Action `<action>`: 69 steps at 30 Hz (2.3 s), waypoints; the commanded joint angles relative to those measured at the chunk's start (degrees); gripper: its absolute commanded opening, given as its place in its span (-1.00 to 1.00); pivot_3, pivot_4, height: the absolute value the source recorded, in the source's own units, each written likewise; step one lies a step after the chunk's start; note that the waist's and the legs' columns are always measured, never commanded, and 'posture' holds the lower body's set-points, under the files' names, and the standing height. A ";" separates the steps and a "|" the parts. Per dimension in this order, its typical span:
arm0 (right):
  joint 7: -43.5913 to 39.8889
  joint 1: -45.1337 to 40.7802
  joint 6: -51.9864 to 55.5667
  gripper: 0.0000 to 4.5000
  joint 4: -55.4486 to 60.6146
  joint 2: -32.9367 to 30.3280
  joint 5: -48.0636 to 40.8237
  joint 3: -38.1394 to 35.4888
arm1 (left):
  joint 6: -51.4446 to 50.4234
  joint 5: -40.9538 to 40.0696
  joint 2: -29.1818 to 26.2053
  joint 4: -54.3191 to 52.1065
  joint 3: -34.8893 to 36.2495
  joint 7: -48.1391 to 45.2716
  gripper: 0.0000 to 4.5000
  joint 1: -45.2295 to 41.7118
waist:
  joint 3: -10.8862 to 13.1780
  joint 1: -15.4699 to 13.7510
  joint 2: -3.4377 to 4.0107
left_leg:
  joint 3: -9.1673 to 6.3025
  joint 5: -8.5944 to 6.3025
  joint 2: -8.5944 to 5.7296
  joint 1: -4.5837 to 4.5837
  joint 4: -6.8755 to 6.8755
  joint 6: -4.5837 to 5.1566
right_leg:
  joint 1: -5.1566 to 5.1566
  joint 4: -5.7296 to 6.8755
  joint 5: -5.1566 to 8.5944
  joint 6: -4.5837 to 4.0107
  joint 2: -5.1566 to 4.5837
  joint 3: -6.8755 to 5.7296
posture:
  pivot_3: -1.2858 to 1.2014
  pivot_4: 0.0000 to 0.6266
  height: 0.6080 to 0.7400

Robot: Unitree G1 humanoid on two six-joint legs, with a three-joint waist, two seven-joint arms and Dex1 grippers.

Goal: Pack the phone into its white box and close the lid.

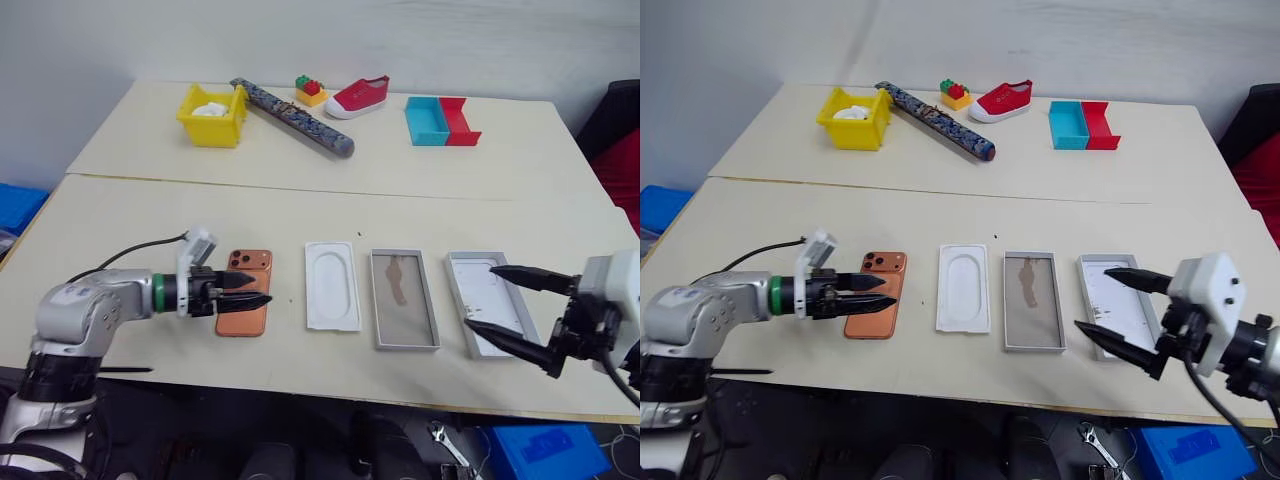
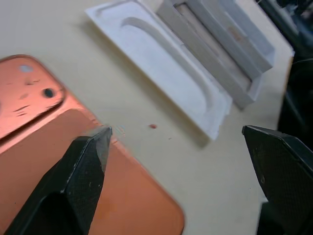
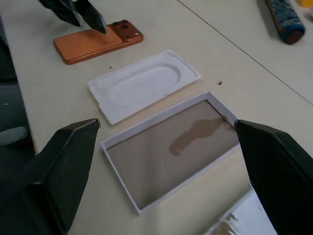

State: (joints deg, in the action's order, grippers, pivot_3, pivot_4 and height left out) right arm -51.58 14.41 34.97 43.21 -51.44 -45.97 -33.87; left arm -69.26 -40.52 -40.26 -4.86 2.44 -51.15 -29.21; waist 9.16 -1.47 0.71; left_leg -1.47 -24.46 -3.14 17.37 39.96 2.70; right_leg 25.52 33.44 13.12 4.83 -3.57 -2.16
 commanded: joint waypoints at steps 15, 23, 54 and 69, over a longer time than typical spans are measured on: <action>3.49 2.17 -3.96 1.00 5.47 3.74 2.21 4.41 | -23.24 -3.39 12.00 11.47 -5.34 10.38 0.54 -12.27 | 0.02 0.07 -0.08 | -0.13 0.04 -0.03 -0.01 0.12 -0.12 | -0.03 0.12 0.01 -0.01 0.00 -0.12 | 0.03 -0.52 1.00; 3.73 4.61 -4.93 1.00 6.11 4.90 3.32 4.46 | -23.24 -0.08 16.66 15.69 -2.36 15.49 0.54 -11.85 | 0.02 -0.20 -0.08 | -0.14 0.05 -0.05 -0.07 0.14 -0.16 | -0.11 0.13 0.01 -0.02 -0.04 -0.14 | 0.03 -0.52 1.00; -1.84 2.14 -14.89 1.00 -2.35 0.89 20.65 20.65 | -23.24 -26.01 2.10 17.70 1.51 18.06 -0.99 -10.11 | 0.06 0.18 -0.15 | -0.32 0.15 -0.06 -0.19 0.12 -0.56 | -0.08 0.37 0.13 -0.21 -0.02 -0.20 | 0.03 -0.52 1.00; -11.42 -16.06 -28.47 -0.52 -27.01 1.66 33.59 40.40 | -23.24 -34.75 -2.77 12.52 0.06 17.21 -1.00 -7.21 | 0.12 0.29 -0.17 | -0.86 0.25 -0.05 -0.08 0.11 -0.81 | -0.08 0.41 0.31 -0.54 -0.07 -0.70 | 0.03 -0.52 1.00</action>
State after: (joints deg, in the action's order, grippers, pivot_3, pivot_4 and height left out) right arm -61.14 -1.40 8.67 16.03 -49.70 -12.17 6.37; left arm -92.47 -72.86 -43.12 9.66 1.26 -34.37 -36.59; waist 9.28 -1.18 0.54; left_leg -2.37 -24.21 -3.19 17.29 40.07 1.88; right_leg 25.44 33.86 13.45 4.28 -3.64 -2.87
